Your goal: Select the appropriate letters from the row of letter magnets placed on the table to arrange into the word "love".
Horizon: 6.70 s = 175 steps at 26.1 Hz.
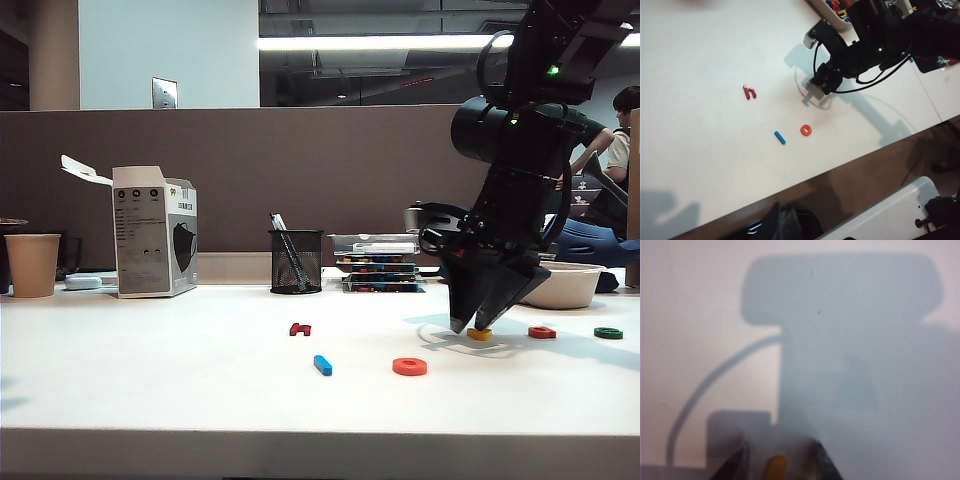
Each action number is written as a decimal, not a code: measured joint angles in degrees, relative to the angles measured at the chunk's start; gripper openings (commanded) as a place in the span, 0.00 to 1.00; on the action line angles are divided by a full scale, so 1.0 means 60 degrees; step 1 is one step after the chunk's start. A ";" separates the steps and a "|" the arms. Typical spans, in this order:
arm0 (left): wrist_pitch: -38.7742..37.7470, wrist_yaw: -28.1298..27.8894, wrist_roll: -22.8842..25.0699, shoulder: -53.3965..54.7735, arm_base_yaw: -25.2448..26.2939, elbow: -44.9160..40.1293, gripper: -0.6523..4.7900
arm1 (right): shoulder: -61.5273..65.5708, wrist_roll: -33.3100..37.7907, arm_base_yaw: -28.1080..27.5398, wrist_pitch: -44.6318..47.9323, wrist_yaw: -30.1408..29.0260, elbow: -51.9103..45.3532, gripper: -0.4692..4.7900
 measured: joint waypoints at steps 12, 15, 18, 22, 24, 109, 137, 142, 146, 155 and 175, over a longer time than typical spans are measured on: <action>0.0000 -0.0007 0.0000 0.0000 0.0000 0.0004 0.11 | -0.0004 -0.0029 0.0015 -0.0375 0.0004 0.0047 0.27; 0.0000 -0.0007 0.0000 0.0000 0.0000 0.0000 0.11 | -0.0004 -0.0044 0.0015 -0.0423 0.0007 0.0047 0.26; 0.0000 -0.0007 0.0000 0.0000 0.0000 0.0004 0.11 | -0.0007 -0.0040 0.0022 -0.0444 0.0004 0.0047 0.25; 0.0000 -0.0007 0.0000 0.0000 0.0000 0.0000 0.11 | -0.0007 -0.0040 0.0022 -0.0452 0.0004 0.0047 0.21; 0.0000 -0.0007 0.0000 0.0000 0.0000 0.0000 0.11 | -0.0007 -0.0040 0.0022 -0.0452 0.0004 0.0047 0.17; -0.0448 -0.0007 0.0004 -0.0259 0.0000 0.0000 0.11 | -0.2153 0.3067 0.1792 -0.0138 0.0729 -0.2783 0.22; -0.0576 -0.0004 0.0215 -0.0251 0.0000 0.0000 0.11 | -0.2007 0.4120 -0.0503 -0.2597 0.3432 0.0415 0.52; -0.0576 -0.0007 0.0404 -0.0251 0.0000 0.0000 0.11 | -0.2004 0.4207 -0.1344 -0.2601 0.3016 0.0419 0.52; -0.0572 -0.0007 0.0423 -0.0248 0.0000 0.0000 0.11 | -0.1763 0.4054 -0.1676 -0.2466 0.2269 0.0426 0.52; -0.0576 -0.0007 0.0426 -0.0244 0.0000 0.0004 0.11 | -0.0769 0.3453 -0.1687 -0.2218 0.1978 0.0419 0.52; -0.0572 -0.0011 0.0426 -0.0248 0.0000 0.0000 0.11 | -0.0284 0.2776 -0.2237 -0.1923 0.1246 0.0382 0.51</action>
